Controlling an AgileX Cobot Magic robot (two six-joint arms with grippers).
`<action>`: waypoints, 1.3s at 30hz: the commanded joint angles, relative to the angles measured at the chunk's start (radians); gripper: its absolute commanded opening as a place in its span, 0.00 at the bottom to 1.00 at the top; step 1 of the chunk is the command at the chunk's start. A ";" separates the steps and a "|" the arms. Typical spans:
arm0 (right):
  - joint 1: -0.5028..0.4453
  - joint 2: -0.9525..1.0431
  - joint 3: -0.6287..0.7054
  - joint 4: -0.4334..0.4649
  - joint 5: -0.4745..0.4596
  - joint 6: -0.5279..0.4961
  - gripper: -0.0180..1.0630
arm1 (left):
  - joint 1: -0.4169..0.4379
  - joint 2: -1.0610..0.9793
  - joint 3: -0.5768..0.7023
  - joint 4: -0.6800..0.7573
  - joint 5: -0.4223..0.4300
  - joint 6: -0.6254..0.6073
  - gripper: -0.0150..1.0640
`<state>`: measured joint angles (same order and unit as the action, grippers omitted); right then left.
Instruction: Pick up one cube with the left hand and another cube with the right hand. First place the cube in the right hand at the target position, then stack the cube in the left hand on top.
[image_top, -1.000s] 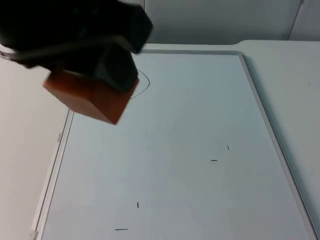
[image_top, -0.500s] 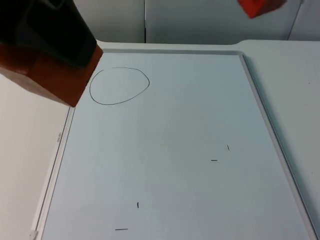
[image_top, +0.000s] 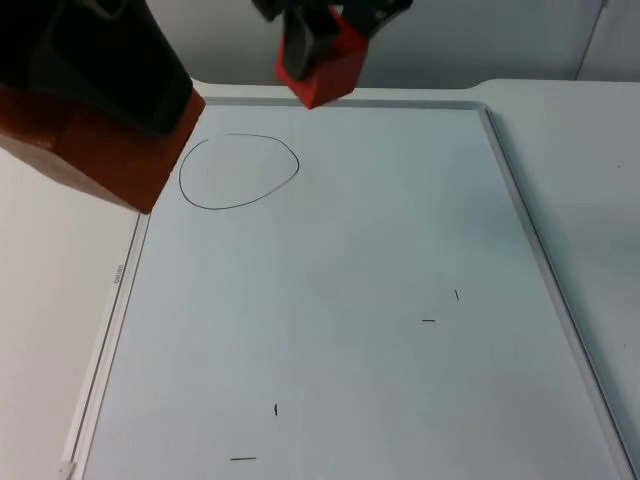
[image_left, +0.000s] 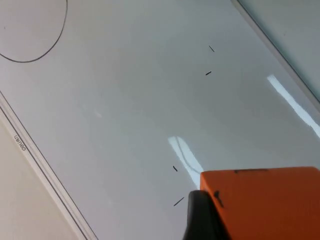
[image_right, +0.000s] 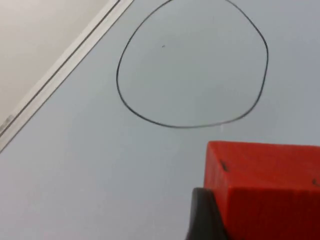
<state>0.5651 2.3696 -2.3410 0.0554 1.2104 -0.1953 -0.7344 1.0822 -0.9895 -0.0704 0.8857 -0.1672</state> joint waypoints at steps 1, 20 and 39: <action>0.028 0.126 -0.138 -0.014 0.011 -0.014 0.01 | -0.007 -0.001 0.002 -0.001 -0.005 -0.001 0.06; 0.074 0.295 -0.153 -0.055 -0.261 0.005 0.01 | -0.007 -0.001 0.002 -0.017 0.006 -0.007 0.06; 0.074 0.337 -0.153 -0.055 -0.342 0.005 0.01 | -0.007 -0.001 0.002 -0.021 0.006 -0.007 0.06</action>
<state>0.6399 2.7027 -2.4845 0.0000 0.8797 -0.1916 -0.7344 1.0822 -0.9895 -0.0837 0.8963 -0.1672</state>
